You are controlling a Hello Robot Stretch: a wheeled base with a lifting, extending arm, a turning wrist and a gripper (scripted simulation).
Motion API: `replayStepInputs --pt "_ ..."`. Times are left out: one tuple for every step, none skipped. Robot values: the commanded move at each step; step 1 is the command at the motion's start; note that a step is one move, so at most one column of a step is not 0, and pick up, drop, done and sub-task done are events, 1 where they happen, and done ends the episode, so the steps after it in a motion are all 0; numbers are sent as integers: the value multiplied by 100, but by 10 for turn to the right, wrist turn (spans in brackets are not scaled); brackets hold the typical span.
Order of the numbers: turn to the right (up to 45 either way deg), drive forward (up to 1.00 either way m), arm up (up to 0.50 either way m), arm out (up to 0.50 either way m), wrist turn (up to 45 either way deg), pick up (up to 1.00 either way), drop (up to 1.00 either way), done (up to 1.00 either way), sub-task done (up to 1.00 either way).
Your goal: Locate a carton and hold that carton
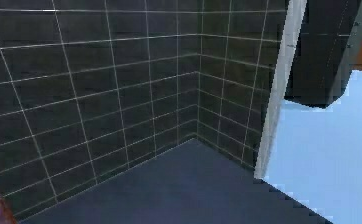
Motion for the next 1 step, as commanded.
replayStepInputs --pt "60 0 0 0 0 0 0 0 0"
